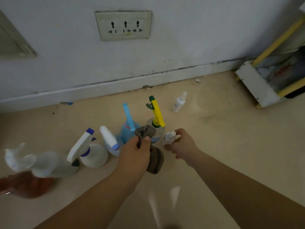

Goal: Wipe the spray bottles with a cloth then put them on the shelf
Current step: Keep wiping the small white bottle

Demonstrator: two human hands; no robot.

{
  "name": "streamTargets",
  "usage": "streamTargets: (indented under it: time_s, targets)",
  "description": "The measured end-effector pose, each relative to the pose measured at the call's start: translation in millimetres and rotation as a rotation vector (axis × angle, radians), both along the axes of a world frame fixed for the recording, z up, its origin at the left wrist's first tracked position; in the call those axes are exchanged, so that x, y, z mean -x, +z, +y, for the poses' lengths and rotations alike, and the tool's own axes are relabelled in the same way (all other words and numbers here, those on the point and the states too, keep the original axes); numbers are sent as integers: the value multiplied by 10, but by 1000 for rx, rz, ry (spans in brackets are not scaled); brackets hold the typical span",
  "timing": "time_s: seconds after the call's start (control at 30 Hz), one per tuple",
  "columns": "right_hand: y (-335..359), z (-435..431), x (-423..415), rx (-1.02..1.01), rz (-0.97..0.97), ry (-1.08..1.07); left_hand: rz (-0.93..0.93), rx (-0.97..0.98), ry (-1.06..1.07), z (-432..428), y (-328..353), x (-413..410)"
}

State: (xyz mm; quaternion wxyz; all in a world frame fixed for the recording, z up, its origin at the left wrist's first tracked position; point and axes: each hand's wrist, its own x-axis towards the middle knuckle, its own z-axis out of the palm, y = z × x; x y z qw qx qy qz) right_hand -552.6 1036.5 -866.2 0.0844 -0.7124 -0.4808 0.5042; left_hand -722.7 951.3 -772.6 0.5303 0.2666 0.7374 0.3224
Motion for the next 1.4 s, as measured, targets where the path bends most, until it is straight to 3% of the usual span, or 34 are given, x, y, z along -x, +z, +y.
streamTargets:
  time_s: [0.1,0.17,0.23,0.37,0.63,0.8,1.07,1.2,1.4]
  targets:
    - [144,265,-142,99,-178,165,17,0,14,45,-62,0]
    - [259,526,-233,-8,-242,104,19,-15,40,98,-89,-8]
    - [357,795,-231,-130,-175,-38,26,-26,62,161,-104,-25]
    - [381,1195,-5,-169,26,-220,31,-56,88,245,-115,-62]
    - [-46,1390,144,-299,73,-278,-5,-14,76,206,-103,-58]
    - [50,1166,-6,-393,197,-504,-12,2,53,139,-23,-33]
    - [1408,157,-316,-463,452,-605,5,0,-54,-223,538,112]
    - [2060,-444,-108,-277,644,-481,44,-44,-151,-542,977,148]
    - [3158,-1270,305,-76,707,-124,-33,-214,-6,-1123,1962,432]
